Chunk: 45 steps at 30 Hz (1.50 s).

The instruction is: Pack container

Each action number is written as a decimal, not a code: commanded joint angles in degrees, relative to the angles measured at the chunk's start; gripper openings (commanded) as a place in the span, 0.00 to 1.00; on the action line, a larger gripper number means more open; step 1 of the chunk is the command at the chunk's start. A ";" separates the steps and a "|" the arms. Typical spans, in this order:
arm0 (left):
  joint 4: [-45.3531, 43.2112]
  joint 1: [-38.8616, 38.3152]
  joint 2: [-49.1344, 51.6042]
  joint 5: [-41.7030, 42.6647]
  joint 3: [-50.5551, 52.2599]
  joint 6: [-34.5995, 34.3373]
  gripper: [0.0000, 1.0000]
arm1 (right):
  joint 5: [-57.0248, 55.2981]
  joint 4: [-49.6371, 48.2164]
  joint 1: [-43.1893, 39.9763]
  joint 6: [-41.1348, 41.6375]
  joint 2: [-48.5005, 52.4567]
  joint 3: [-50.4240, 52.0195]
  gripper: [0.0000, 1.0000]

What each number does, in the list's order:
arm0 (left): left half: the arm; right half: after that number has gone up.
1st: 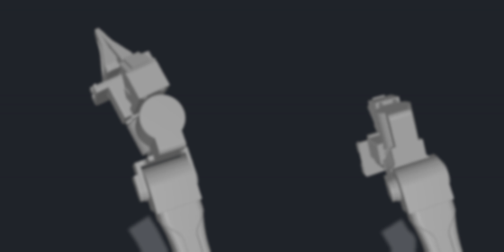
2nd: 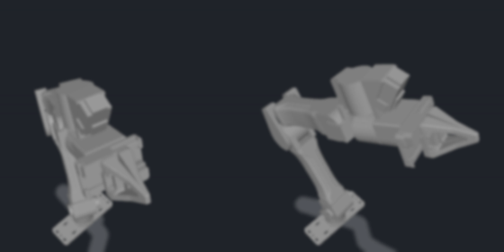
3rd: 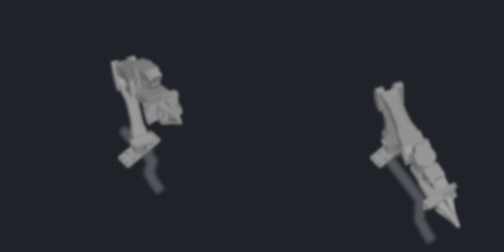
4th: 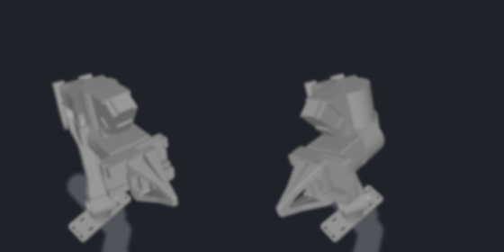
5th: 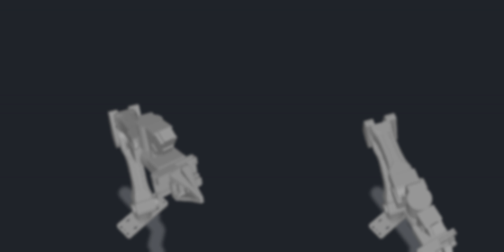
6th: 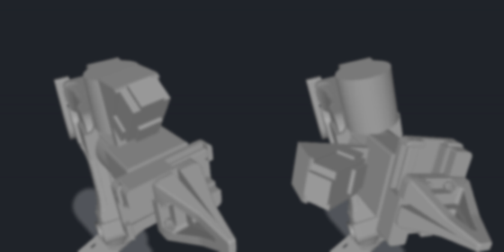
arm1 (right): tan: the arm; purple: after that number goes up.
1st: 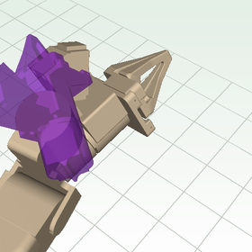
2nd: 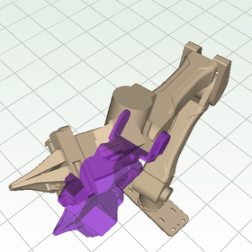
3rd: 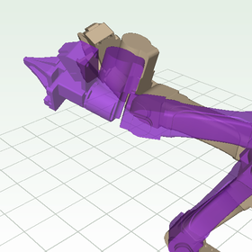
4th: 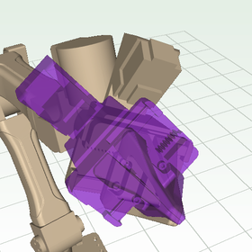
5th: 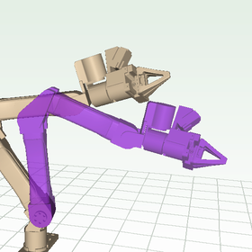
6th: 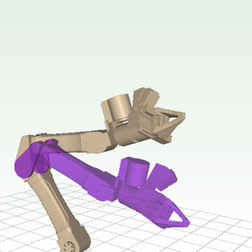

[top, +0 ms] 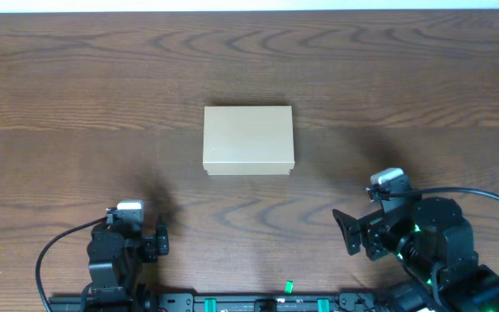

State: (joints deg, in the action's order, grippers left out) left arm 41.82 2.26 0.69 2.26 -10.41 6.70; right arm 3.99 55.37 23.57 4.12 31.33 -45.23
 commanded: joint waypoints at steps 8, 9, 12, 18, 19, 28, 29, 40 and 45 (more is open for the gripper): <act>0.13 0.37 -0.48 -2.82 1.18 -1.55 0.95 | -0.57 -0.09 -0.46 0.74 -0.20 0.22 0.99; 0.13 0.37 -0.48 -2.84 1.18 -1.55 0.95 | -0.57 -0.09 -0.46 0.74 -0.20 0.20 0.99; 0.13 0.37 -0.48 -2.82 1.18 -1.55 0.95 | -0.57 -0.09 -0.46 0.74 -0.20 0.22 0.99; 0.13 0.37 -0.48 -2.82 1.18 -1.55 0.95 | -0.55 -0.37 -0.42 0.76 -0.79 0.22 0.99; 0.13 0.37 -0.48 -2.82 1.18 -1.55 0.95 | -0.87 -0.70 -0.42 0.66 -1.05 0.26 0.99; 0.13 0.37 -0.48 -2.82 1.18 -1.55 0.95 | -8.66 -5.01 -5.53 -1.70 -11.47 12.35 0.99; 0.13 0.37 -0.48 -2.82 1.18 -1.57 0.95 | -8.66 -5.73 -6.14 -2.19 -13.07 14.21 0.99; 0.13 0.37 -0.48 -2.82 1.18 -1.55 0.95 | -6.51 -9.57 -12.92 -4.42 -23.85 27.15 0.99; 0.13 0.37 -0.48 -2.82 1.18 -1.55 0.95 | -4.33 -12.11 -15.67 -4.42 -26.32 31.63 0.99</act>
State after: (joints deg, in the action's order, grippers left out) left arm 41.69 2.26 0.69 -0.03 -10.35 5.80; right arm -2.07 43.90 9.21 0.73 6.46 -15.31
